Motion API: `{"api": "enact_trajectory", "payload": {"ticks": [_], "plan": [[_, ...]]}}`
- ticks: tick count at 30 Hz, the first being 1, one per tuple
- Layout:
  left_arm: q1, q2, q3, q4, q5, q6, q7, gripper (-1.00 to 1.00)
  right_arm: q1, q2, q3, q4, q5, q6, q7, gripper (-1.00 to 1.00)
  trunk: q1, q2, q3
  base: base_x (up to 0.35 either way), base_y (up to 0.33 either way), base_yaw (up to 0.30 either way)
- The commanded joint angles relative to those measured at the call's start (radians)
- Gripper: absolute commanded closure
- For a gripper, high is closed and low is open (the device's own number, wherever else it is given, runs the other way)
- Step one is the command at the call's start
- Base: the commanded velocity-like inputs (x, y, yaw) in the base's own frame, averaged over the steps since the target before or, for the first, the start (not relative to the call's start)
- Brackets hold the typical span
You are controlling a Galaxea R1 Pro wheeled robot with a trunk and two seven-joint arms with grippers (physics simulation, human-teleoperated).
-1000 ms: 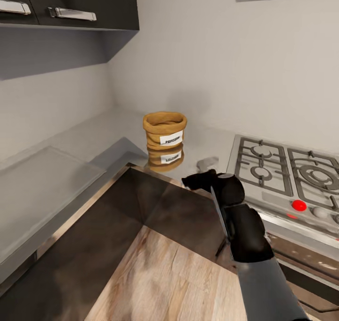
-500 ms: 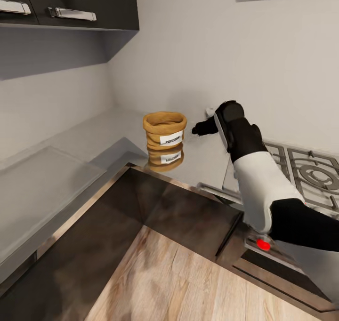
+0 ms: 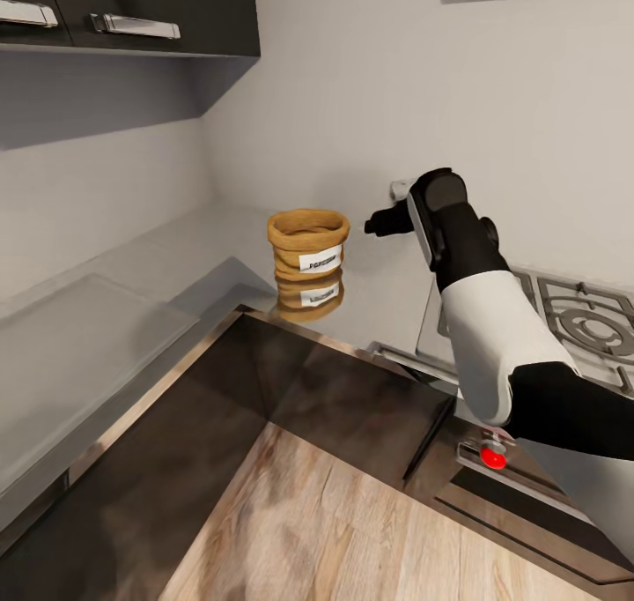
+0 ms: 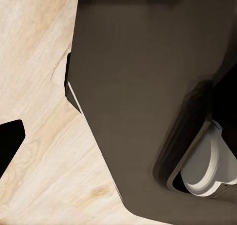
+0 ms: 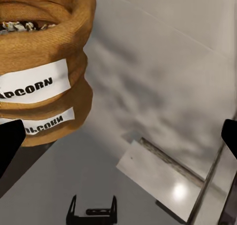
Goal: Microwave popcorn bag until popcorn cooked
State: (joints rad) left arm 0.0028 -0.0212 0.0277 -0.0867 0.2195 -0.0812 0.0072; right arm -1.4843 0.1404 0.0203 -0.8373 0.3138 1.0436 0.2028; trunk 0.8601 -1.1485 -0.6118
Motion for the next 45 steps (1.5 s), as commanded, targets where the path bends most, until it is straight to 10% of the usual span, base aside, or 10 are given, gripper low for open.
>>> {"api": "enact_trajectory", "payload": {"ticks": [1,45], "plan": [[0.0,0.0,0.002,-0.002,0.004,-0.002,0.001,-1.0,-0.001,0.0,0.0,-0.002,0.01,0.004,0.009,-1.0,0.0,0.0,-0.001,0.0,0.0,0.0],[0.0,0.0,0.004,-0.002,0.005,-0.002,0.002,-1.0,-0.001,0.007,-0.004,-0.008,0.008,0.004,0.01,-1.0,0.0,0.0,-0.001,0.149,-0.077,0.085]]}}
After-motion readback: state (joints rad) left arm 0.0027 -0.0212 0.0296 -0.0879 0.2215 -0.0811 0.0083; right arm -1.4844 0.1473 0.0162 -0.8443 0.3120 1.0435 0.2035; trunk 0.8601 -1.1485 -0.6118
